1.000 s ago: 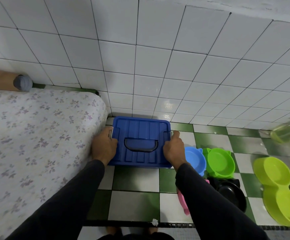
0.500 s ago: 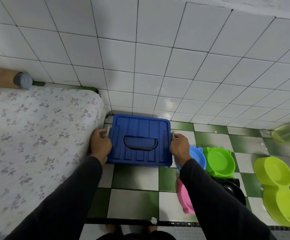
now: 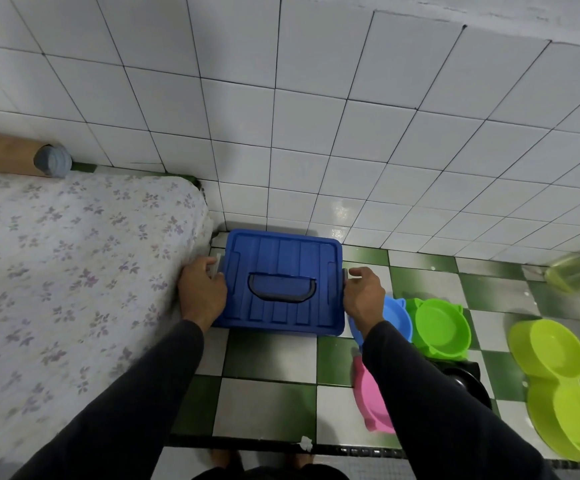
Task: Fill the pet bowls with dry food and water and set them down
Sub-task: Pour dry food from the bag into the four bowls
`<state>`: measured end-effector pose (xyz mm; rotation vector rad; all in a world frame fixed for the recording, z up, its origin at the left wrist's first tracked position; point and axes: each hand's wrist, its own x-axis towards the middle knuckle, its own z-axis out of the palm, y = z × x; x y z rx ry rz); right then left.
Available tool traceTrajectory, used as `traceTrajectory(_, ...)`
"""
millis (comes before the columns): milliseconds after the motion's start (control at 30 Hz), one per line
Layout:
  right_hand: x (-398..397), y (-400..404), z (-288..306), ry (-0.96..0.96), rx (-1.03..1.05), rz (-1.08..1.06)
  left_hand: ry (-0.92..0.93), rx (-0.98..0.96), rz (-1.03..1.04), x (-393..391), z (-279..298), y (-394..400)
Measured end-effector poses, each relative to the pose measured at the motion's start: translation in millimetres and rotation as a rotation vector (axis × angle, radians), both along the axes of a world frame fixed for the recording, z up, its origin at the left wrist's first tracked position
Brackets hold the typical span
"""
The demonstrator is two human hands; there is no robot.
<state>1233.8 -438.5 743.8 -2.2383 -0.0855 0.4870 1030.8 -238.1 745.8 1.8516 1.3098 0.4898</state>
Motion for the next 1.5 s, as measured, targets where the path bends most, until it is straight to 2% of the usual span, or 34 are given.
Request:
traceTrajectory(133, -12, 2, 1, -0.316, -0.131, 0.145, 0.062, 0.243, -0.070, 4, 9, -6)
traceTrajectory(200, -18, 3, 0, -0.394, -0.161, 0.217, 0.090, 0.281, -0.128, 7, 12, -7)
traceTrajectory(400, -21, 1, -4, -0.301, -0.225, 0.346, 0.108, 0.178, -0.160, 9, 14, -7)
traceTrajectory(567, -19, 2, 3, -0.289, -0.223, 0.366, 0.115, 0.176, -0.180, 9, 19, -3)
traceTrajectory(633, -23, 5, 10, -0.323, -0.166, 0.319, 0.099, 0.194, -0.157, 9, 25, -2)
traceTrajectory(733, -31, 9, 24, -0.370, 0.026, 0.217, 0.060, 0.216, -0.110, 8, 37, 3)
traceTrajectory(867, -44, 28, 44, -0.348, 0.233, 0.191, 0.009, 0.269, -0.036, -3, 60, 17)
traceTrajectory(1033, -70, 73, 63, -0.307, 0.390, 0.274, 0.010, 0.318, 0.066, -44, 83, 53)
traceTrajectory(1300, -151, 166, 85, -0.273, 0.520, 0.472, 0.043, 0.328, 0.297, -139, 104, 117)
traceTrajectory(1367, -170, 186, 85, -0.261, 0.520, 0.519, 0.085, 0.295, 0.308, -160, 106, 135)
traceTrajectory(1500, -201, 217, 88, -0.273, 0.392, 0.624, 0.130, 0.278, 0.280, -196, 104, 169)
